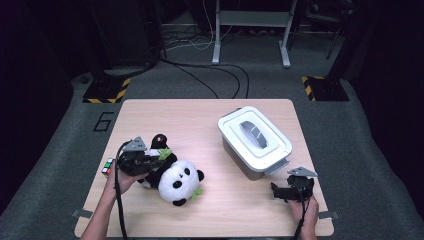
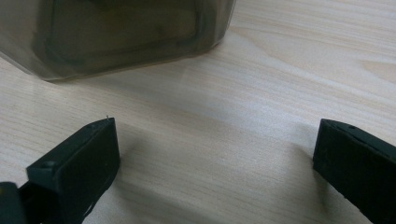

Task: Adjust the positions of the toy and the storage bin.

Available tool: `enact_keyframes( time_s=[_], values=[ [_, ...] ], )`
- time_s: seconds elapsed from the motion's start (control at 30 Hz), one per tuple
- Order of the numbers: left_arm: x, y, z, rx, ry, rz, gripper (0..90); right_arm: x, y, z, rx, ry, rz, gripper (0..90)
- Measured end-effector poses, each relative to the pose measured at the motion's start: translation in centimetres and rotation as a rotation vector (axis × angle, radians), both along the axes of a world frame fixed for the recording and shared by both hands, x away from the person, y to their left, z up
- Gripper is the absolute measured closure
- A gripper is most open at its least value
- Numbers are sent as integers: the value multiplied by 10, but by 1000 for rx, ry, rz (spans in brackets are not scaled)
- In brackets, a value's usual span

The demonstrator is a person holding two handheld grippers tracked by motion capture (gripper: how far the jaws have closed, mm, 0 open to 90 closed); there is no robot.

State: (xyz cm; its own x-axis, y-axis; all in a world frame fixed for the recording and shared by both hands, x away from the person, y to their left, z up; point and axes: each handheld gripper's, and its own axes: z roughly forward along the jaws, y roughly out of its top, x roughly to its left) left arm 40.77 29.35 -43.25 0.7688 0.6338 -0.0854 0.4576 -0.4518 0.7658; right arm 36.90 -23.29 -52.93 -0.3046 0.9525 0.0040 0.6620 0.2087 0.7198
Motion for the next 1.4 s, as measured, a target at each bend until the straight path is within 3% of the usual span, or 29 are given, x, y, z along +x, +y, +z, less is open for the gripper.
enact_keyframes(
  time_s=[0.03,0.1,0.2,0.27,0.37,0.47,0.57,0.8,0.9,0.93,1.03,1.07,1.1,1.13,1.2,1.27,1.4],
  values=[
    [0,3,-2,-35,8,2,761,0,0,0,0,0,0,0],
    [-3,3,-1,-51,5,14,709,0,0,0,0,1,0,0],
    [-6,1,4,-52,5,29,550,0,0,0,0,0,0,0],
    [-11,0,10,-46,-17,50,406,0,0,0,0,1,0,0],
    [-21,4,19,-43,-43,117,253,0,0,0,0,0,0,0],
    [-27,8,23,-34,-54,150,158,0,0,0,0,0,0,0],
    [-39,16,26,-53,-64,183,146,0,0,0,0,0,0,0],
    [-69,31,24,-28,-87,233,17,0,0,0,1,1,1,0],
    [-80,38,5,-9,-76,279,0,0,0,0,1,0,2,0],
    [-80,38,5,-9,-76,279,0,0,0,0,1,0,2,0],
    [-87,36,-18,54,-57,278,0,0,-1,0,0,2,9,0],
    [-87,36,-18,54,-57,278,0,0,-1,0,0,2,9,0],
    [-88,32,-31,90,-54,277,0,0,-2,0,-6,3,19,0],
    [-88,32,-31,90,-54,277,0,0,-2,0,-6,3,19,0],
    [-88,27,-43,132,-56,276,0,0,-2,0,-5,3,23,0],
    [-87,23,-60,151,-53,289,0,0,-3,0,-7,2,29,0],
    [-85,20,-77,167,-43,290,0,1,-3,2,-7,22,38,0]
  ],
)
